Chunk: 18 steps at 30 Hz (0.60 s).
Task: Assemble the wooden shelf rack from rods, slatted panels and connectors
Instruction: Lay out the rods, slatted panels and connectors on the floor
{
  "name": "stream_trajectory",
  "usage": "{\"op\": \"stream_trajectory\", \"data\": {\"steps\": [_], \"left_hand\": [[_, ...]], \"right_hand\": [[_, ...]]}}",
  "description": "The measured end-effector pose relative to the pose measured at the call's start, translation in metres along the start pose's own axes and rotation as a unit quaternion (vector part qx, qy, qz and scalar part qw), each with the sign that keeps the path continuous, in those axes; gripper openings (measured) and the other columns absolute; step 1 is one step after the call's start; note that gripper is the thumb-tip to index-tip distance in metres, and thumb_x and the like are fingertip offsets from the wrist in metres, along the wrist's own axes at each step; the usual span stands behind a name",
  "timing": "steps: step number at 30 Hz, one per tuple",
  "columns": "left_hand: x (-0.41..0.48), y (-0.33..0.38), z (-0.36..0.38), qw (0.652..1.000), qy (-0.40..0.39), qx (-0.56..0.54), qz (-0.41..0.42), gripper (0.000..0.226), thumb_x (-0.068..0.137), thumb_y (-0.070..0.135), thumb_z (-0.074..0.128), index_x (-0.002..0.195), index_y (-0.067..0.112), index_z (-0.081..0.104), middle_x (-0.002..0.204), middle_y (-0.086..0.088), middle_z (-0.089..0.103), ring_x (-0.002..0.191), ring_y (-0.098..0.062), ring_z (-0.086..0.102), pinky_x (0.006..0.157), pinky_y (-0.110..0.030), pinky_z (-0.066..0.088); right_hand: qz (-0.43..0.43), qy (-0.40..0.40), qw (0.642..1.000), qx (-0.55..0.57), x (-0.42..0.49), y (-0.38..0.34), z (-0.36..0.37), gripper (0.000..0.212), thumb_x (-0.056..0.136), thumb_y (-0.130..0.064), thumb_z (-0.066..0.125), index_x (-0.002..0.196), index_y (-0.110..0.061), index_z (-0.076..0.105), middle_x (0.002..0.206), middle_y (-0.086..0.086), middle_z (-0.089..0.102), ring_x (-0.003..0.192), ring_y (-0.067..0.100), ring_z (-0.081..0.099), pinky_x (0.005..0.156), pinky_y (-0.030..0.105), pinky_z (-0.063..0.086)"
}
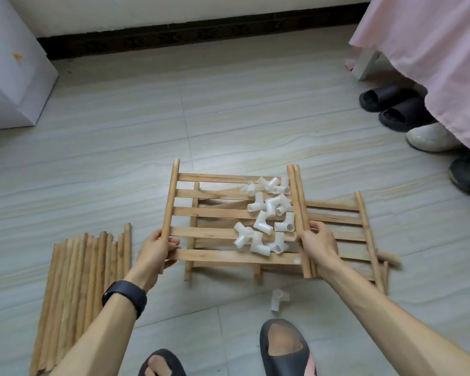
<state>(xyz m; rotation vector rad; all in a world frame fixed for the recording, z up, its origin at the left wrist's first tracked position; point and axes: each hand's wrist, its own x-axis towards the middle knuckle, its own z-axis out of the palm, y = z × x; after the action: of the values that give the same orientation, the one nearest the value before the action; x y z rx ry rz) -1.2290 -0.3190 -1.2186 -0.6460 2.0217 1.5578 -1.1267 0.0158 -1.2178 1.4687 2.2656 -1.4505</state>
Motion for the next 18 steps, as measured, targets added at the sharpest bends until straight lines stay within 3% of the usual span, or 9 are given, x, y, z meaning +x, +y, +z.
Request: {"op": "stream_trajectory", "data": {"steps": [4,7,10,13,18], "left_hand": [[-0.003,-0.011,-0.046,0.998,0.047,-0.024,-0.015,0.032,0.092,-0.01,0.043,0.104,0.015,0.059,0.099,-0.008,0.07,0.084,-0.026,0.066,0.066,-0.037,0.054],[-0.004,-0.024,-0.059,0.996,0.084,0.021,-0.011,0.025,0.089,-0.003,0.054,0.106,0.016,0.057,0.099,-0.009,0.067,0.085,-0.027,0.063,0.06,-0.035,0.052],[-0.001,-0.037,-0.054,0.992,0.113,0.049,0.009,0.023,0.083,0.006,0.058,0.096,0.025,0.058,0.09,-0.007,0.069,0.081,-0.025,0.061,0.053,-0.03,0.047],[0.01,-0.046,-0.039,0.991,0.126,0.042,0.001,0.018,0.081,0.009,0.054,0.09,0.022,0.062,0.077,-0.01,0.068,0.07,-0.024,0.056,0.051,-0.029,0.038],[0.027,-0.046,-0.025,0.99,0.134,0.025,-0.023,0.012,0.08,0.007,0.054,0.082,0.014,0.064,0.071,-0.008,0.052,0.063,-0.024,0.043,0.049,-0.027,0.031]], "right_hand": [[-0.006,-0.047,0.999,0.003,-0.016,-0.003,0.048,0.031,0.081,-0.02,0.066,0.111,-0.025,0.059,0.107,0.001,0.066,0.102,0.025,0.06,0.092,0.041,0.051],[0.029,-0.076,0.995,0.06,-0.02,0.003,0.064,0.018,0.081,-0.029,0.064,0.092,-0.016,0.069,0.092,0.004,0.069,0.084,0.022,0.061,0.075,0.038,0.05],[0.06,-0.111,0.983,0.132,-0.018,0.009,0.063,0.039,0.086,-0.049,0.055,0.076,-0.019,0.079,0.088,0.005,0.076,0.088,0.027,0.067,0.086,0.046,0.055],[0.081,-0.15,0.969,0.178,-0.01,0.016,0.052,0.045,0.092,-0.054,0.054,0.08,-0.02,0.08,0.093,0.007,0.077,0.09,0.027,0.069,0.093,0.051,0.056],[0.112,-0.205,0.946,0.225,0.006,0.026,0.028,0.051,0.103,-0.05,0.044,0.102,-0.014,0.08,0.096,0.012,0.076,0.086,0.03,0.073,0.083,0.049,0.061]]}}
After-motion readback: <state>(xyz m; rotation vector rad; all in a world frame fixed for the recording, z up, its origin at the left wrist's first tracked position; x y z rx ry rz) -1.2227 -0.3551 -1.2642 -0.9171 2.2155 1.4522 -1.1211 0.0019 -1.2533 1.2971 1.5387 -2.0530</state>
